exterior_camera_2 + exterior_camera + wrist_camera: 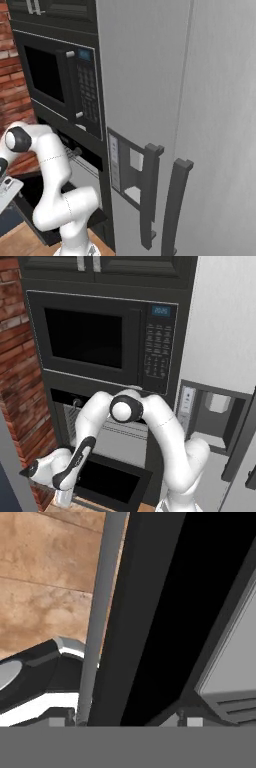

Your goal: Take the baked cake out of the oven and place it on the plate for cooling. Then close the oven door.

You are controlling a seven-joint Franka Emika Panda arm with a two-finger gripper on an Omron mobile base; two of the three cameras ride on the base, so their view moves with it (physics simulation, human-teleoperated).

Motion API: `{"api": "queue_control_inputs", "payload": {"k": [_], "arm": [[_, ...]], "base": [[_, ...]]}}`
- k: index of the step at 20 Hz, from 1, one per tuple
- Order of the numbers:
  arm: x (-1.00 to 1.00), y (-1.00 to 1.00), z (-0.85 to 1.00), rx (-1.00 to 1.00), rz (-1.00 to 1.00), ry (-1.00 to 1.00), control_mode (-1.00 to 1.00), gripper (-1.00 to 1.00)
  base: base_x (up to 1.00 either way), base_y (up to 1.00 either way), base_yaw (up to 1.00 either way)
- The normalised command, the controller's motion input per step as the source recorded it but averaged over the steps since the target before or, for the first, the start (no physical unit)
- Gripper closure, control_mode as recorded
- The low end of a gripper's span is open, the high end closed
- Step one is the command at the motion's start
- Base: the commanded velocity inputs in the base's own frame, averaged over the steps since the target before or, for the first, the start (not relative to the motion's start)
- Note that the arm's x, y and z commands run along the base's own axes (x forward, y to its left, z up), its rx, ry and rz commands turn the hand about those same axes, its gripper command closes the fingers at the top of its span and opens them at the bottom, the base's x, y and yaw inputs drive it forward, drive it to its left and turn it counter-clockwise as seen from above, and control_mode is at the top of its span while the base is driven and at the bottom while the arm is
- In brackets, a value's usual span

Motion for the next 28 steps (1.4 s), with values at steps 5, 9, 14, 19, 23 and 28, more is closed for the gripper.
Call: {"api": "queue_control_inputs", "payload": {"k": [5, 9, 14, 19, 23, 28], "arm": [[0.39, -0.42, 0.99, 0.00, 0.02, -0.06, -1.00, -1.00], [0.94, -0.69, 0.16, -0.03, 0.09, 0.00, -1.00, -1.00], [0.84, -0.43, -0.13, -0.19, 0.13, 0.04, -1.00, -1.00], [0.96, -0.16, -0.23, -0.09, 0.14, 0.40, -1.00, -1.00], [0.90, -0.29, -0.28, -0.24, 0.13, 0.25, -1.00, -1.00], [0.63, -0.14, -0.54, -0.40, 0.20, 0.11, -1.00, -1.00]], "base": [[0.00, 0.00, 0.00], [0.00, 0.00, 0.00], [0.00, 0.00, 0.00], [0.00, 0.00, 0.00], [0.00, 0.00, 0.00], [0.00, 0.00, 0.00]]}}
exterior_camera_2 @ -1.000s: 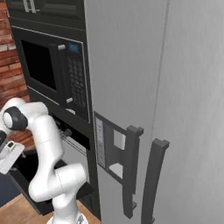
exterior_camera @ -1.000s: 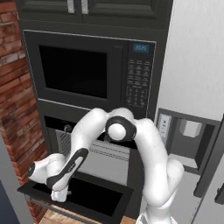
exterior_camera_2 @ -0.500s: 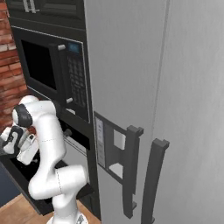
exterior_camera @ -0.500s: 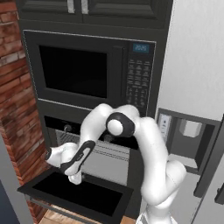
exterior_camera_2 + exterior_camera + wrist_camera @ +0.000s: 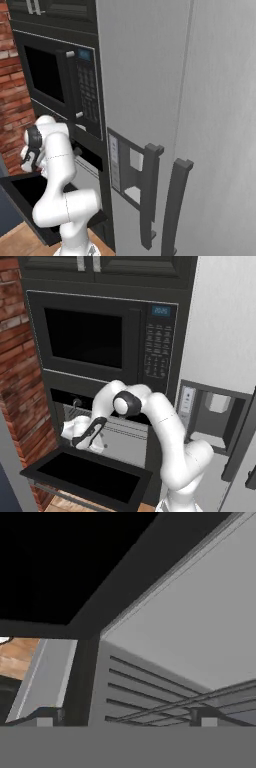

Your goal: Take the baked cake out of the oven and place it on the plate for cooling. Then close the oven door.

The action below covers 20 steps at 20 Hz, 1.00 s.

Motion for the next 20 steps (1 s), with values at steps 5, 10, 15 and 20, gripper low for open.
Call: {"api": "queue_control_inputs", "payload": {"k": [5, 10, 15, 20], "arm": [[0.55, -0.08, -0.11, -0.38, 0.16, -0.02, -1.00, -1.00], [0.09, -0.19, 0.04, -0.10, 0.10, -0.13, -1.00, -1.00], [0.08, -0.46, 0.00, 0.00, 0.07, -0.16, -1.00, -1.00], [0.09, -0.31, 0.02, 0.00, 0.10, -0.26, -1.00, -1.00]], "base": [[0.00, 0.00, 0.00], [0.00, 0.00, 0.00], [0.00, 0.00, 0.00], [0.00, 0.00, 0.00]]}}
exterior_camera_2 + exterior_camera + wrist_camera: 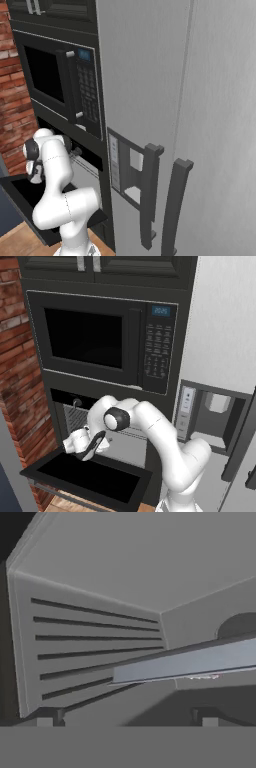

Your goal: Take the baked cake out of the oven and place it on the plate for cooling. Then close the oven door.

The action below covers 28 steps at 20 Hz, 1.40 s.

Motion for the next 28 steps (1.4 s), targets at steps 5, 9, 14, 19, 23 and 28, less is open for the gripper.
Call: {"api": "queue_control_inputs", "payload": {"k": [5, 9, 14, 19, 23, 28], "arm": [[0.41, -0.09, 0.00, 0.00, 0.09, -0.22, -1.00, -1.00], [0.64, -0.12, -0.02, 0.00, 0.06, -0.14, -1.00, -1.00], [0.89, -0.06, -0.55, 0.02, 0.05, 0.04, -1.00, -1.00], [0.54, -0.14, -0.48, 0.15, 0.06, 0.14, -1.00, -1.00], [0.02, -0.13, -0.72, 0.32, 0.03, 0.37, -1.00, -1.00], [-0.63, 0.01, -0.48, 0.44, 0.15, 0.54, -1.00, -1.00]], "base": [[0.00, 0.00, 0.00], [0.00, 0.00, 0.00], [0.00, 0.00, 0.00], [0.00, 0.00, 0.00], [0.00, 0.00, 0.00], [0.00, 0.00, 0.00]]}}
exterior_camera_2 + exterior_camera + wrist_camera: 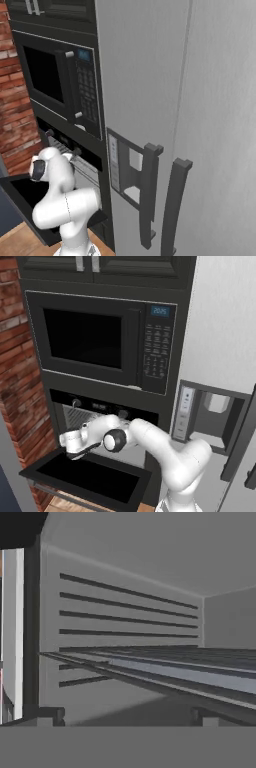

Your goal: Take the baked cake out of the oven and place it on the plate for cooling. Then close the oven door.

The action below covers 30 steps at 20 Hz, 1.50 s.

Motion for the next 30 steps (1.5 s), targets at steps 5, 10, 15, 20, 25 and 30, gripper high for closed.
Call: {"api": "queue_control_inputs", "payload": {"k": [5, 10, 15, 20, 25, 30], "arm": [[-1.00, 0.24, -0.34, 0.46, 0.24, 0.54, -1.00, -1.00], [-1.00, 0.29, -0.38, 0.48, 0.27, 0.52, -1.00, -1.00], [-1.00, 0.28, -0.41, 0.50, 0.27, 0.49, -1.00, -1.00], [-1.00, 0.08, 0.12, 0.44, 0.23, 0.26, -1.00, -1.00], [-0.89, -0.56, 1.00, 0.41, 0.14, 0.00, -1.00, -1.00], [-0.75, -0.82, 0.98, 0.51, 0.12, 0.08, -1.00, -1.00]], "base": [[0.00, 0.00, 0.00], [0.00, 0.00, 0.00], [0.00, 0.00, 0.00], [0.00, 0.00, 0.00], [0.00, 0.00, 0.00], [0.00, 0.00, 0.00]]}}
